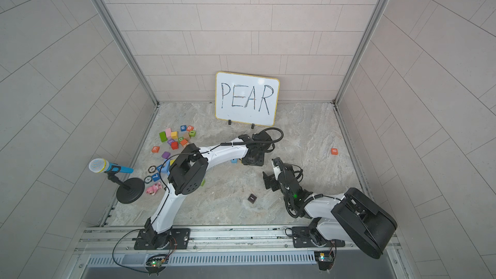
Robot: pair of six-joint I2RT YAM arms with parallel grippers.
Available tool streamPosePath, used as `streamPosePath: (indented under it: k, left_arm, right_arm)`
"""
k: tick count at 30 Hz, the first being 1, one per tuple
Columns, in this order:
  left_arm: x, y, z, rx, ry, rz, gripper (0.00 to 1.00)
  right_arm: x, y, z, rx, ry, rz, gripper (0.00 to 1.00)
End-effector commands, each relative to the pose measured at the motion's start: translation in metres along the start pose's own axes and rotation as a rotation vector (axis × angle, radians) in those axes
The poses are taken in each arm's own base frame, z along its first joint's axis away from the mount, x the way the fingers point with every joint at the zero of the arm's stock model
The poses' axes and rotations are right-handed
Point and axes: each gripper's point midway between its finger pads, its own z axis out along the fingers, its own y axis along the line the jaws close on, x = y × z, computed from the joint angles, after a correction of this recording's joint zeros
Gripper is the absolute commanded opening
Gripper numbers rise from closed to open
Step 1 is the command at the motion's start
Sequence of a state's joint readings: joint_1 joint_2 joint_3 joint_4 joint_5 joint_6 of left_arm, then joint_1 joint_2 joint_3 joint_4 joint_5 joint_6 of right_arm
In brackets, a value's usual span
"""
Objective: Spell the uppercase word “pear” with letter blocks
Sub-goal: Place the letter block at the center of the board.
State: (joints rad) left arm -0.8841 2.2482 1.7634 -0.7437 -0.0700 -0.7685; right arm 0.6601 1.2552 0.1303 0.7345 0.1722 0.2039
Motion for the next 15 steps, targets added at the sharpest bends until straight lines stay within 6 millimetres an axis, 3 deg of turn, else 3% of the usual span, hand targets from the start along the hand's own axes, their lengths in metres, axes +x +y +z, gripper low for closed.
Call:
streamPosePath:
  k: [1, 15]
  left_arm:
    - [-0.0063, -0.0068, -0.0167, 0.019, -0.022, -0.004, 0.50]
    - [-0.0048, -0.0084, -0.0192, 0.025, -0.022, -0.003, 0.50]
  right_arm:
    - [0.0037, -0.0036, -0.0024, 0.011, 0.005, 0.009, 1.00]
    - [0.0038, -0.0035, -0.0022, 0.011, 0.005, 0.009, 1.00]
